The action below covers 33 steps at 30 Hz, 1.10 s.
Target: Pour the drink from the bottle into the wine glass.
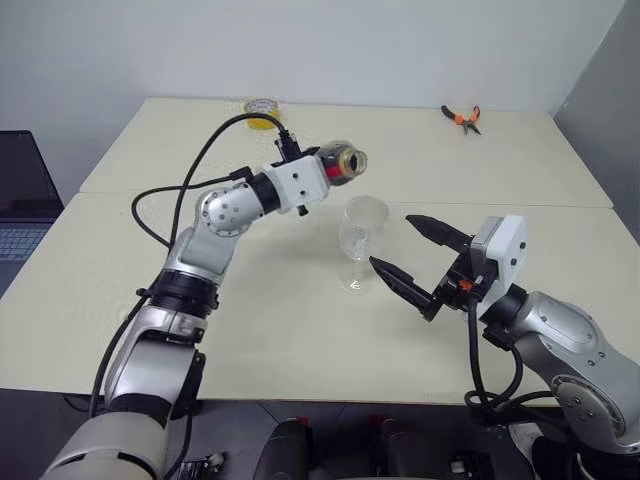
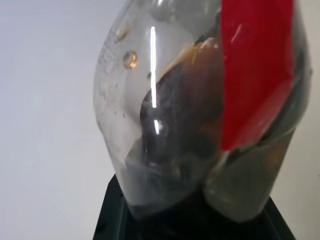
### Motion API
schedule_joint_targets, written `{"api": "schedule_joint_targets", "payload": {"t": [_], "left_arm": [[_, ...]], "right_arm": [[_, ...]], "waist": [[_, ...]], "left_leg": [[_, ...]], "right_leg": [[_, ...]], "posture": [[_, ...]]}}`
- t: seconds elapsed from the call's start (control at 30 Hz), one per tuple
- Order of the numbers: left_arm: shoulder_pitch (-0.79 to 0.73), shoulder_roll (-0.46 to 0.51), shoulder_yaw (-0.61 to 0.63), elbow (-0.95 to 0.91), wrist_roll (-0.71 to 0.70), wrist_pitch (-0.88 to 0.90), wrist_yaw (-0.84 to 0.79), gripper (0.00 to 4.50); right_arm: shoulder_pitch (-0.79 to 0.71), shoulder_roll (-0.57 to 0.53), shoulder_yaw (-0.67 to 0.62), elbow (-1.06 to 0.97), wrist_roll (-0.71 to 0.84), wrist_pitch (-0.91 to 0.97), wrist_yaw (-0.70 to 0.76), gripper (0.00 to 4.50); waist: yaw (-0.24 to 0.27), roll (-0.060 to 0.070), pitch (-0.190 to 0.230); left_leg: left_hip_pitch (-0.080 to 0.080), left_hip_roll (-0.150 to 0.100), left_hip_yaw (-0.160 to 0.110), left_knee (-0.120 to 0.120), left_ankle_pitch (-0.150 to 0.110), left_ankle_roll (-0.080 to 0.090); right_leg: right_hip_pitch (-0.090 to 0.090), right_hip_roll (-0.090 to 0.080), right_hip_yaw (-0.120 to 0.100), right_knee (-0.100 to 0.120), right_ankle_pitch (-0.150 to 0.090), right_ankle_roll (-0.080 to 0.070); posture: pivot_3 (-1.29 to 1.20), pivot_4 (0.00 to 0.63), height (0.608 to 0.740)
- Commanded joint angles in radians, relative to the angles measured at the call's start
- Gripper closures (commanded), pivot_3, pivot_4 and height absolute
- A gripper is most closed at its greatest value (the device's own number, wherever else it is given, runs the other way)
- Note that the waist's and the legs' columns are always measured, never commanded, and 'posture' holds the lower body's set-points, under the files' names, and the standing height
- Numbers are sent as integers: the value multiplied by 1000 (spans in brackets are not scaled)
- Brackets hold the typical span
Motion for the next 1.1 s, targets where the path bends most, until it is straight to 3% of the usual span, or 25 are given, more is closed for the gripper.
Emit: {"api": "schedule_joint_targets", "payload": {"t": [0.03, 1.1], "left_arm": [[-53, 22, -2, 18, 39, -91, 44, 3550], [-223, 112, -103, 263, 334, -386, 273, 3600]], "right_arm": [[-8, 5, -7, -16, -6, -3, -5, 0], [1, 22, 13, -9, -51, -4, 3, 0]], "waist": [[0, 0, 0], [0, 0, 0]], "left_leg": [[0, 0, 0, 0, 0, 0], [0, 0, 0, 0, 0, 0]], "right_leg": [[0, 0, 0, 0, 0, 0], [-1, 0, 0, 1, 0, 0]], "posture": [[0, 150, 740], [0, 150, 740]]}}
